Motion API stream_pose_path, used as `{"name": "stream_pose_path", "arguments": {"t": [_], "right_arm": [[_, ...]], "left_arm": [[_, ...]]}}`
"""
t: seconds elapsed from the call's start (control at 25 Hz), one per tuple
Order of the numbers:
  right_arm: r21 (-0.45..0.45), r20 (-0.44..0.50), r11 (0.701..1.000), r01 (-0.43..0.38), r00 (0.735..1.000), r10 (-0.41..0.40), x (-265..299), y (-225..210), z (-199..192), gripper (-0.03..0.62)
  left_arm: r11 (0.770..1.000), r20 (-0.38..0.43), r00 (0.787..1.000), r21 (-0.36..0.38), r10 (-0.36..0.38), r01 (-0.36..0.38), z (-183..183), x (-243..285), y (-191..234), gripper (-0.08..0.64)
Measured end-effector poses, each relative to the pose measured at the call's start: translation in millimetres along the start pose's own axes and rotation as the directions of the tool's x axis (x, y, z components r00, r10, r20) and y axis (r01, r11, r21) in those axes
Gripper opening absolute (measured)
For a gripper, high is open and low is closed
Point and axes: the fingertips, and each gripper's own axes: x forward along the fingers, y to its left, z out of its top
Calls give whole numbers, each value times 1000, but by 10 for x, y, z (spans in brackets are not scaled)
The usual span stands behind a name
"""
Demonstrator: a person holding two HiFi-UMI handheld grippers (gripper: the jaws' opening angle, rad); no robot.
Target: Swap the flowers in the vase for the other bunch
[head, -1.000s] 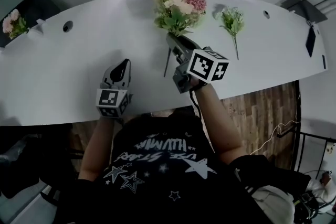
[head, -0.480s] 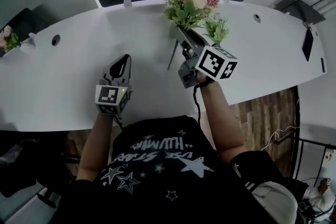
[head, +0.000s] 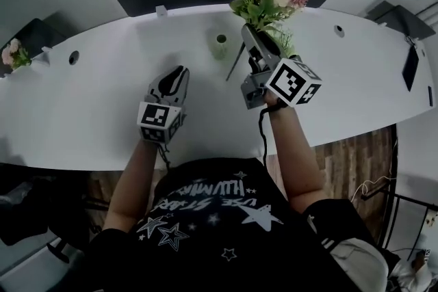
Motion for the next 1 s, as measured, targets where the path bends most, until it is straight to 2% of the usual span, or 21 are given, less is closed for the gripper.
{"name": "stream_pose_path", "arguments": {"t": [0.08,0.2,0.28,0.36,0.44,0.68,0.88,1.0], "right_arm": [[13,17,1000,3,1000,-3,113,-277,263,60],[37,31,999,4,1000,-5,303,-595,570,60],[37,30,999,-5,1000,4,382,-651,612,60],[32,30,999,-20,999,19,408,-664,598,60],[36,33,999,-35,999,34,406,-672,583,60],[46,19,995,-86,996,86,364,-587,604,61],[58,47,993,-104,994,102,430,-665,585,61],[58,58,992,-113,992,110,443,-686,572,61]], "left_arm": [[999,-34,999,4,-33,34,91,408,-97,98],[999,-83,996,15,-44,45,168,904,-130,120],[998,-88,994,4,-65,66,155,1053,-159,166],[994,-84,990,-4,-112,112,76,1147,-261,259],[992,-82,988,-8,-128,127,-4,1209,-353,295],[999,-112,993,24,-24,27,-78,1236,-407,324],[998,-96,995,60,22,-17,-128,1373,-332,327],[998,-77,997,57,13,-8,-144,1421,-389,326]]}}
